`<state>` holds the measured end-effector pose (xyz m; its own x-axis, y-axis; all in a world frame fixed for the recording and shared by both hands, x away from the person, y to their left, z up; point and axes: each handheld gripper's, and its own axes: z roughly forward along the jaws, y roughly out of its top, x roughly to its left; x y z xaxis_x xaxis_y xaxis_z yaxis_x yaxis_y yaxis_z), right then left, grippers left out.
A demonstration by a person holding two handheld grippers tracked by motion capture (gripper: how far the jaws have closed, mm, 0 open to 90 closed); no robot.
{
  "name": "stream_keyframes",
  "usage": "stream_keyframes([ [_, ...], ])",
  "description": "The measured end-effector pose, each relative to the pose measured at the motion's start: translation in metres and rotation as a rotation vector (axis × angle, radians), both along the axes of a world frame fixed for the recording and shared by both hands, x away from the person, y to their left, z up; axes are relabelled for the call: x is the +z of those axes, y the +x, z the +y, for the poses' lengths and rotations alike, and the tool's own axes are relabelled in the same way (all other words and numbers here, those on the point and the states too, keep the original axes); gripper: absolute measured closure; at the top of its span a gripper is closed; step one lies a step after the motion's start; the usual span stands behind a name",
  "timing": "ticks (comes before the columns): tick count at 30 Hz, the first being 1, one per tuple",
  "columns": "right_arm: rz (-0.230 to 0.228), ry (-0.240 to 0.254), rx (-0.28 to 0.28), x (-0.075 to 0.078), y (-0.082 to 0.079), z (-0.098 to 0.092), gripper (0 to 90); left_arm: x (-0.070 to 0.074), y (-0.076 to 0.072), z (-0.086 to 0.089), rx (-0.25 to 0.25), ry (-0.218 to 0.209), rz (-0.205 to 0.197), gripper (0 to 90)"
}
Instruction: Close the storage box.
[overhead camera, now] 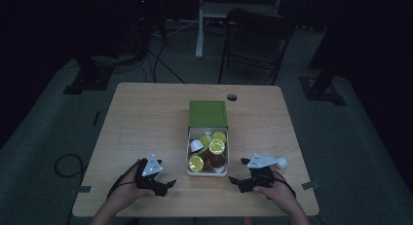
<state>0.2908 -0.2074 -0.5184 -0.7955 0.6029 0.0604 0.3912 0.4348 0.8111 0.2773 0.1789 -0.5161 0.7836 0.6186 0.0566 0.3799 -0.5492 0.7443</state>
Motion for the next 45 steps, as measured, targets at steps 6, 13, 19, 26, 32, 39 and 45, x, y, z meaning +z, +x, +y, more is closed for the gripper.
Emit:
stream_keyframes([
  [6,-0.01,0.009,0.015,0.002,0.003,0.006,12.2,0.002,0.005,-0.014,-0.024,-0.025,-0.013,9.1],
  [13,-0.022,0.035,0.004,0.007,0.008,0.009,12.2,0.005,0.013,-0.024,-0.046,-0.042,-0.026,9.1],
  [19,-0.008,0.059,0.005,0.011,0.012,0.013,12.2,0.008,0.02,-0.033,-0.045,-0.069,-0.036,9.1],
  [26,-0.02,0.078,-0.019,0.012,0.018,0.013,12.2,0.009,0.026,-0.041,-0.056,-0.079,-0.034,9.0],
  [32,-0.018,0.077,-0.032,0.011,0.021,0.012,12.3,0.015,0.028,-0.043,-0.063,-0.095,-0.038,9.1],
  [39,-0.013,0.082,-0.049,0.01,0.026,0.012,12.3,0.017,0.033,-0.039,-0.035,-0.094,-0.044,9.1],
  [45,-0.008,0.086,-0.054,0.01,0.026,0.013,12.3,0.019,0.036,-0.039,-0.025,-0.097,-0.05,9.1],
])
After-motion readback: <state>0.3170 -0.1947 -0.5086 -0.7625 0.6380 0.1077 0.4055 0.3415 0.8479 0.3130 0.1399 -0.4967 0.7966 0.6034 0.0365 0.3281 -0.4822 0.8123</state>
